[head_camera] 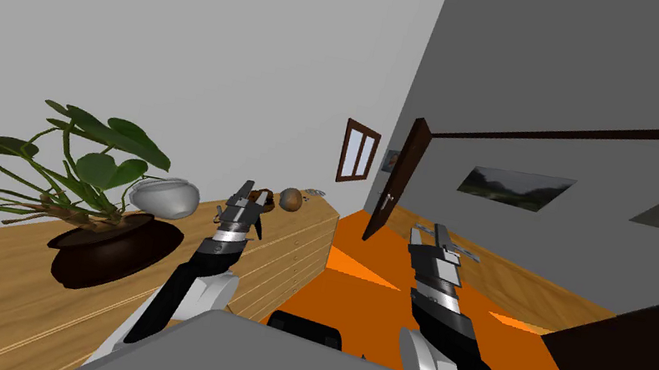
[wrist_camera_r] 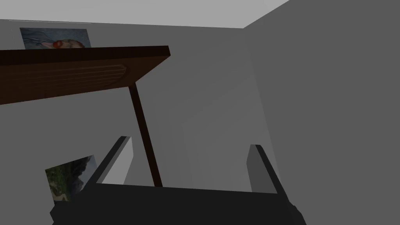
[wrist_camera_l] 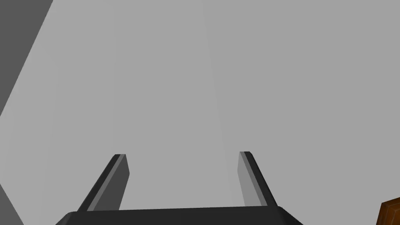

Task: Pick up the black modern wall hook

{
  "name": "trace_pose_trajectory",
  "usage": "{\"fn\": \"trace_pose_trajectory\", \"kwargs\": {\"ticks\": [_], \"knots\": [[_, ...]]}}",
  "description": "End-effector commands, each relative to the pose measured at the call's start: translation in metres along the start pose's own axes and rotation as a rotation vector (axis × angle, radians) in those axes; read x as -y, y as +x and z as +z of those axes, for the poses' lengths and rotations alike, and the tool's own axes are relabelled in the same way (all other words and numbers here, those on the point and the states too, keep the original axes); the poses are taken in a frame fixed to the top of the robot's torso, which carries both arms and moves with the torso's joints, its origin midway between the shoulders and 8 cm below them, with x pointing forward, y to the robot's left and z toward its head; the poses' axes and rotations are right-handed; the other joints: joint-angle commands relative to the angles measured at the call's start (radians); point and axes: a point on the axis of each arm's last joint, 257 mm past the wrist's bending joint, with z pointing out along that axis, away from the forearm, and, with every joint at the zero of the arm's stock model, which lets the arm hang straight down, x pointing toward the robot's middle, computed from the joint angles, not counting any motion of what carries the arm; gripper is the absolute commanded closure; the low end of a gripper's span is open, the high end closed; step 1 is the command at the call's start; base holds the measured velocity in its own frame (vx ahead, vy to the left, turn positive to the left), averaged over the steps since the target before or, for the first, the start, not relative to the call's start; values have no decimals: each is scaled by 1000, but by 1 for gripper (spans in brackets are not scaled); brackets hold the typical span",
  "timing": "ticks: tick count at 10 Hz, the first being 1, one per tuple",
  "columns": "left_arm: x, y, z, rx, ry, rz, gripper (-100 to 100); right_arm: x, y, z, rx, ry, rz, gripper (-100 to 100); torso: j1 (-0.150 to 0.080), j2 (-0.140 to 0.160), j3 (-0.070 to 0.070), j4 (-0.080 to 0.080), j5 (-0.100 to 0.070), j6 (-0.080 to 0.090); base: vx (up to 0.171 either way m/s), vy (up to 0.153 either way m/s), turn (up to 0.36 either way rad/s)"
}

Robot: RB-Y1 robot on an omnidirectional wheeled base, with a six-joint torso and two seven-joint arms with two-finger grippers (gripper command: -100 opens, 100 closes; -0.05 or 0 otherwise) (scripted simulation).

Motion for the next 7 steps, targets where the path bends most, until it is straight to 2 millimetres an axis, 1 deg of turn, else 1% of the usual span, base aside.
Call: {"fn": "trace_pose_trajectory", "kwargs": {"ticks": [1,2,7], "knots": [[-7,1,-2,-21,-21,-27,-100,0,0,0,0,0,0,0,0,0,0,0,0,0,15,-6,88],[-14,0,-3,-28,-40,-61,-100,0,0,0,0,0,0,0,0,-1,0,0,0,0,40,-25,150],[-38,-8,-11,-14,-107,-190,-100,0,0,0,0,0,0,0,-1,-3,-2,-1,0,0,40,-22,81]]}}
